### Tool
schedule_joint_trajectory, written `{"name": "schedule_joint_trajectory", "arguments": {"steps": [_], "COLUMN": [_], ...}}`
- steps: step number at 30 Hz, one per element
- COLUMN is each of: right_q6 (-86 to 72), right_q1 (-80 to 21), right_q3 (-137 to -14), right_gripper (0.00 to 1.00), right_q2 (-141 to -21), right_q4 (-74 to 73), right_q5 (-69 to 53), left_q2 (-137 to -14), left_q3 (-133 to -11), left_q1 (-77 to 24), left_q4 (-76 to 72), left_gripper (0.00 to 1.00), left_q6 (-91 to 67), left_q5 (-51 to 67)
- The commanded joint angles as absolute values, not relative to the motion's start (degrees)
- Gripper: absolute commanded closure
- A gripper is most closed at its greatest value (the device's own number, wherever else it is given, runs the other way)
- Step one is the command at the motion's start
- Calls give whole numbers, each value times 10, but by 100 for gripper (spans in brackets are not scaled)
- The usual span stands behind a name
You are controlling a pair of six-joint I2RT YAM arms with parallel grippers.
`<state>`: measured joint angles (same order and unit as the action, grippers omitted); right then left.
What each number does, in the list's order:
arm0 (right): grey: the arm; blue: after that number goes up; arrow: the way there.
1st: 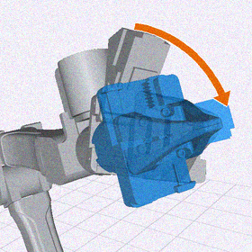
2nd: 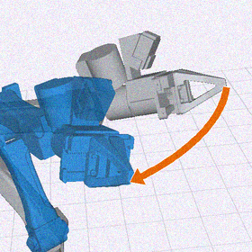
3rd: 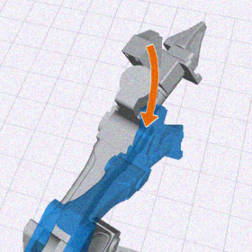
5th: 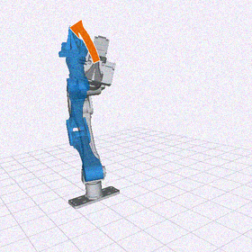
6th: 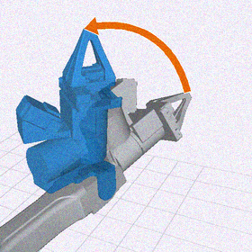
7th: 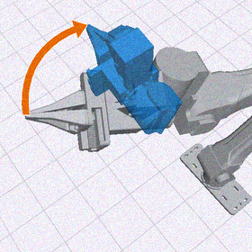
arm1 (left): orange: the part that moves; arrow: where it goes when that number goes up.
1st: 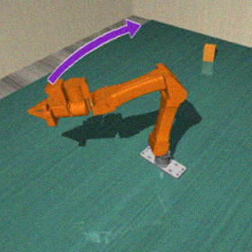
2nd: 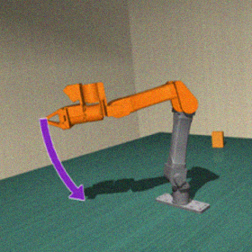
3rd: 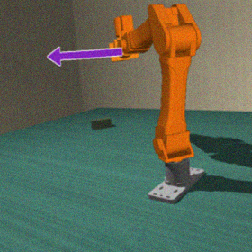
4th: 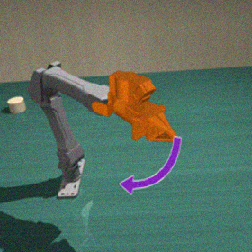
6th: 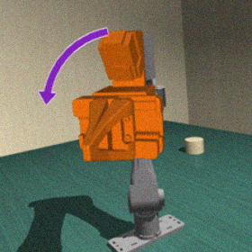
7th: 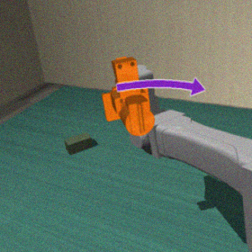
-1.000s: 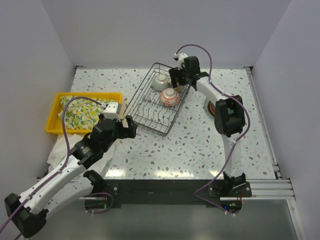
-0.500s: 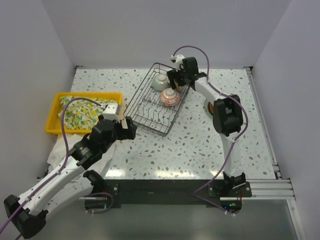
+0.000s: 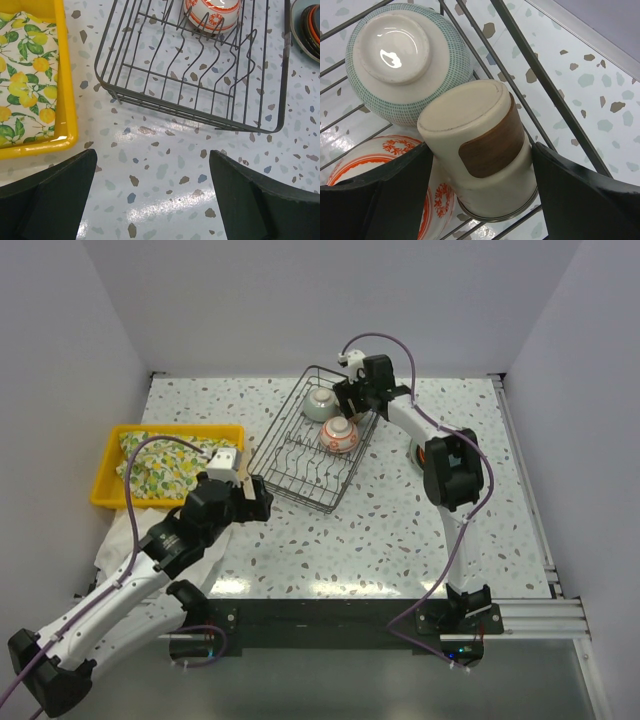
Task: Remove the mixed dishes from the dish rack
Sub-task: Pick up the cup from the dish rack.
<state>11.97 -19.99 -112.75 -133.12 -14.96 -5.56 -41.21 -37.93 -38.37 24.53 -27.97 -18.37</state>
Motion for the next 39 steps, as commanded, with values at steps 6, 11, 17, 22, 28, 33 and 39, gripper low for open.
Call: {"name": "schedule_joint_trajectory", "arguments": {"steps": [6, 11, 17, 22, 28, 33, 39], "right_q6": [91, 69, 32, -66, -208, -294, -379], "right_q1": [-206, -205, -204, -204, -205, -204, -205], "right_q3": [-1093, -1085, -1044, -992, -919, -847, -757], "right_gripper": [81, 92, 97, 98, 98, 98, 98], "right_q2": [-1237, -1221, -1185, -1137, -1065, -1001, -938], "right_q4": [-83, -85, -73, -55, -53, -18, 21], "right_q5": [-75, -80, -83, -92, -89, -123, -147], "left_q2": [-426, -437, -433, -431, -454, -512, -590], "left_q3": [-398, -396, -394, -382, -375, -384, -410], "left_q1": [-384, -384, -384, -384, -383, -397, -457], "left_q4": [200, 177, 167, 130, 46, -28, -98], "left_gripper": [0, 0, 0, 0, 0, 0, 0], "left_q6": [-285, -281, -277, -234, -157, -93, -15], "left_q5": [-185, -177, -177, -168, -149, -126, -153]}}
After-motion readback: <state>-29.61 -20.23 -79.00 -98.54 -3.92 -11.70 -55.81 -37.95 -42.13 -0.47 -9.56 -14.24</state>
